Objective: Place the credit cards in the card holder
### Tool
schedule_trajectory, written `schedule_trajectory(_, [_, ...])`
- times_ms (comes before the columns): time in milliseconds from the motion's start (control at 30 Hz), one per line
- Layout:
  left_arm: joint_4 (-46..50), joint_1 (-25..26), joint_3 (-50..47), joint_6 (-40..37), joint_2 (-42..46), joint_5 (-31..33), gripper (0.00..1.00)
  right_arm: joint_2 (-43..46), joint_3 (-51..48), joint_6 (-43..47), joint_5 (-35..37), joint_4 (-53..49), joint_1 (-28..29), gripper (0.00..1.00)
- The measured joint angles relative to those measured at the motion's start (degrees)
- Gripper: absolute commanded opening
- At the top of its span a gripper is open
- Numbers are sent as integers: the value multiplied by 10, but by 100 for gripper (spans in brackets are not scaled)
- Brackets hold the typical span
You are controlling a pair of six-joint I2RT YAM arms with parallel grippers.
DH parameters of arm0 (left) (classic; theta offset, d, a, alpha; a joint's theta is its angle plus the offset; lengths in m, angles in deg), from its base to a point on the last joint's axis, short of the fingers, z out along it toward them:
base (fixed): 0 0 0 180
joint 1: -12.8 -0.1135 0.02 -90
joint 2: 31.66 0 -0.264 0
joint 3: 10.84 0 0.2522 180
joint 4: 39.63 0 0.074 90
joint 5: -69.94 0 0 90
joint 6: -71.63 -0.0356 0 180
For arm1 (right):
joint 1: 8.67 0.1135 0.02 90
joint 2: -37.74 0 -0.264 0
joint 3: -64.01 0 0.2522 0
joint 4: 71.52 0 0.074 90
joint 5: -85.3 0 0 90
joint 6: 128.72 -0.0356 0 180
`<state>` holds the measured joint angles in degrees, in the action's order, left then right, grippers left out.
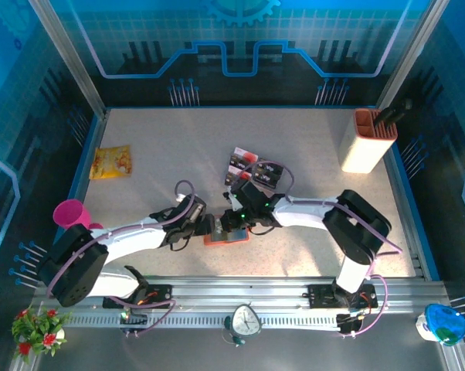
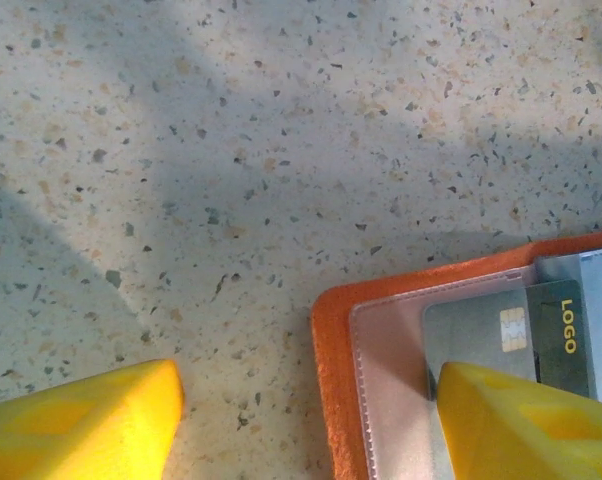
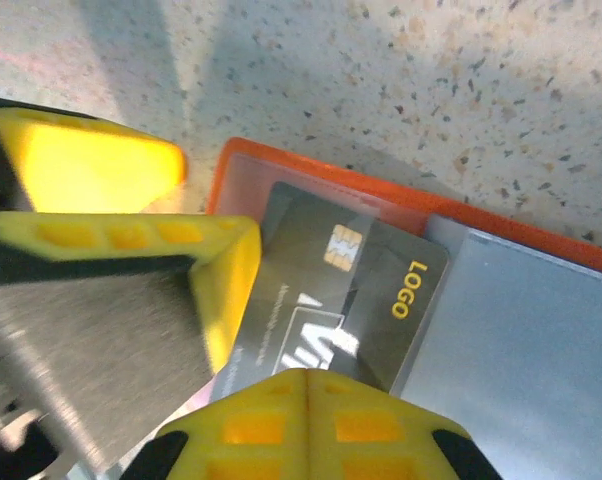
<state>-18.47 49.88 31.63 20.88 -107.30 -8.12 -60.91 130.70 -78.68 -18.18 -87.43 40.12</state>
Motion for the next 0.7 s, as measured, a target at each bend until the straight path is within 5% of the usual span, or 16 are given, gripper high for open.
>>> schedule_trajectory(700, [11,-1,-15,59,14,25,58,-27,6,15,11,-3,-6,5])
